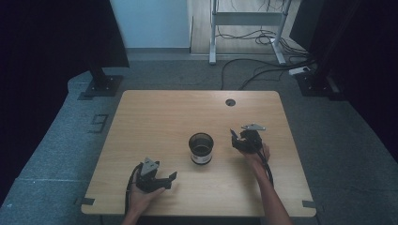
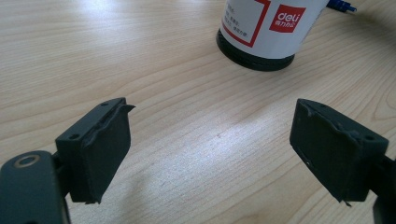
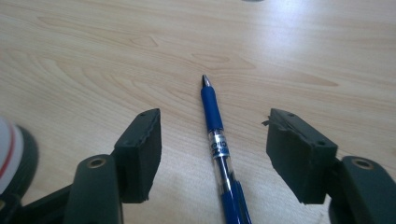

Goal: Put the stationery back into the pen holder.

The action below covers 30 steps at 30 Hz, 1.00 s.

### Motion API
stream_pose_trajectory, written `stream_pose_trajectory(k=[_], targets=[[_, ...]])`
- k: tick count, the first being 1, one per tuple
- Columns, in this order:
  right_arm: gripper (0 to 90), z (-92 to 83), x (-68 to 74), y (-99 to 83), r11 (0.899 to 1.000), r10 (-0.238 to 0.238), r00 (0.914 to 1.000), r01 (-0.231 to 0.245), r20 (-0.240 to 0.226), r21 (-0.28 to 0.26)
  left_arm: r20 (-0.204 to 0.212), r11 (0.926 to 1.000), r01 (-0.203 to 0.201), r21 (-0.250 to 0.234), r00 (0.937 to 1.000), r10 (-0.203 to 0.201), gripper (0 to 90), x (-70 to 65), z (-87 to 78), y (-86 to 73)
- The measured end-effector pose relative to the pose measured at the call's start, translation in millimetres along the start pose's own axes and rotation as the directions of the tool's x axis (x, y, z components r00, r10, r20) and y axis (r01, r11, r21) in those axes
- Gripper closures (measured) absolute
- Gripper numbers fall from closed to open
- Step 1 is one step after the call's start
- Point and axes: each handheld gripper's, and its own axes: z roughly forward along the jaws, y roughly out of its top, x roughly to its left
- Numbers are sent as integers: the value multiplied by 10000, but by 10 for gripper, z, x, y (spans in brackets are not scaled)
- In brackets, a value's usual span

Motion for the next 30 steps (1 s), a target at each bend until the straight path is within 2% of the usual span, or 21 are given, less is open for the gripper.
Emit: stream_pose_trajectory(k=[4,6,9,14,20,22,25,29,30], targets=[[391,114,-17,55,9998,-166,9998,167,-99,146,31,10000,8,-1,10000,-8,126,5,-5,-1],[426,150,-26,71,9999,-165,9998,165,-127,-5,33,10000,27,-8,10000,-27,126,9,-7,-2],[433,235,-57,106,9987,-212,9997,218,-137,457,39,10000,38,34,10000,-38,126,11,-4,-5],[490,323,-77,123,9984,-392,9992,396,-103,401,58,9999,-18,167,10000,17,126,2,14,-11],[545,413,-78,84,9957,-448,9989,460,-161,800,133,9996,-96,252,9999,93,127,-21,32,-17],[573,439,-82,70,9941,-502,9985,521,-223,947,138,9994,-151,300,9998,147,127,-34,42,-21],[617,443,-107,67,9952,-443,9985,470,-333,858,185,9989,-249,392,9995,242,128,-46,52,-25],[749,431,-150,57,9960,-321,9986,355,-420,823,243,9983,-332,473,9992,321,130,-65,60,-24],[751,430,-157,55,9961,-297,9987,330,-413,817,243,9983,-338,467,9992,327,130,-70,63,-25]])
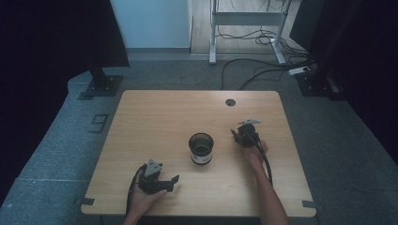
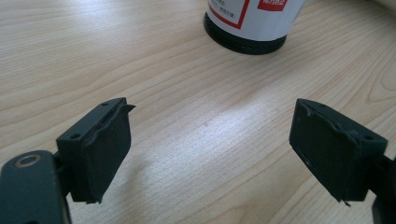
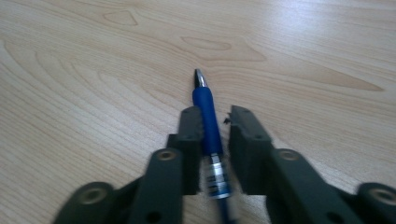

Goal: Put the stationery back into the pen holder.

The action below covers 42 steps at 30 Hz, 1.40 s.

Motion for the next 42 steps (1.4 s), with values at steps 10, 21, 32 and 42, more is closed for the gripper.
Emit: stream_pose_trajectory(k=[10,21,32,42], targets=[[786,-47,-82,-14,9996,278,9992,-281,-301,-93,17,9999,-42,114,10000,42,134,4,15,-7],[786,-215,-98,24,9978,266,9993,-282,-275,-605,81,10000,29,66,10000,-29,138,0,0,1],[788,-616,-109,36,9741,437,9977,-542,-523,-2194,119,10000,91,4,9999,-91,140,0,-6,5],[788,-972,-101,107,9380,516,9941,-811,-957,-3370,118,10000,78,39,9999,-78,142,-3,2,1]])
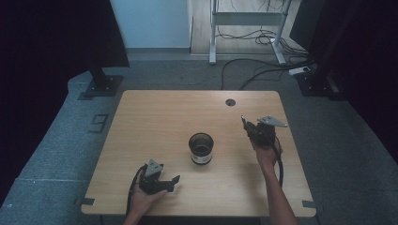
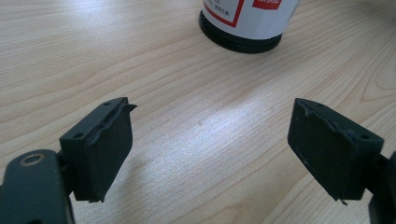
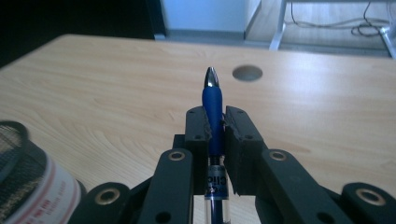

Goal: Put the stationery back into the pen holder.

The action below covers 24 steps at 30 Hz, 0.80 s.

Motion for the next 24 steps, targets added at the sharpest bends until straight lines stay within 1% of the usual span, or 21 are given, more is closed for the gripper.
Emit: stream_pose_trajectory(k=[4,6,13,17,24], targets=[[788,-99,42,74,9989,3,9999,-10,-154,-476,13,10000,18,-9,10000,-18,142,6,-3,-1],[788,-138,70,108,9982,1,9997,-16,-256,-607,11,10000,18,-17,10000,-18,143,7,-3,-1],[788,-251,224,250,9933,-346,9975,275,-612,-1125,34,10000,35,-3,10000,-35,143,1,1,-1],[788,-302,319,332,9899,-436,9951,311,-884,-1382,48,10000,30,-3,10000,-30,143,4,0,-1],[788,-351,483,461,9835,-758,9909,560,-1109,-1718,59,10000,44,-15,10000,-44,143,4,-4,1]])
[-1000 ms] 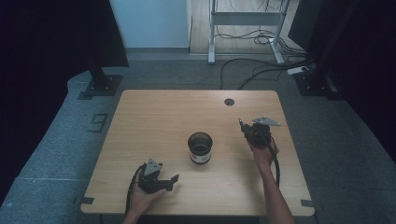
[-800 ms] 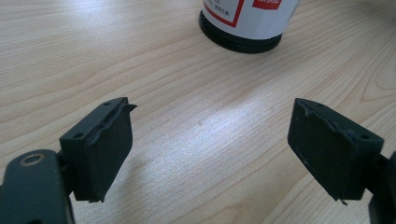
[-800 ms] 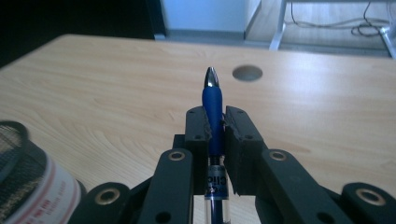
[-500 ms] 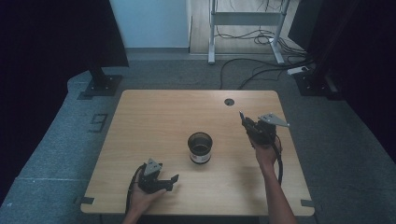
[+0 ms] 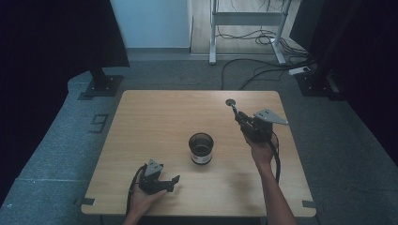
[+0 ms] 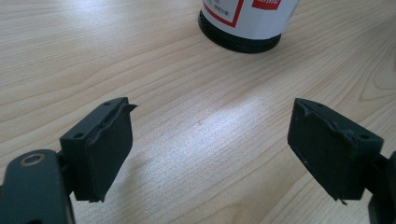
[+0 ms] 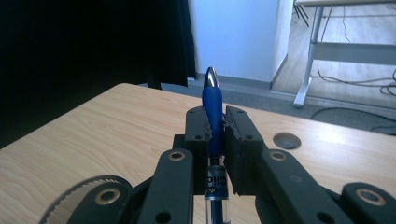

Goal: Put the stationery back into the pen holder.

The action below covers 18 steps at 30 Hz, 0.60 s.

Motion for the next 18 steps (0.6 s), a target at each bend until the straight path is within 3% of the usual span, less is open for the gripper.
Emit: stream_pose_trajectory(k=[12,18], targets=[[787,49,242,200,9988,-375,9985,362,-411,-323,23,10000,29,38,10000,-29,145,3,-2,2],[787,96,329,250,9988,-231,9967,196,-784,-452,28,10000,12,64,10000,-13,145,9,-11,6]])
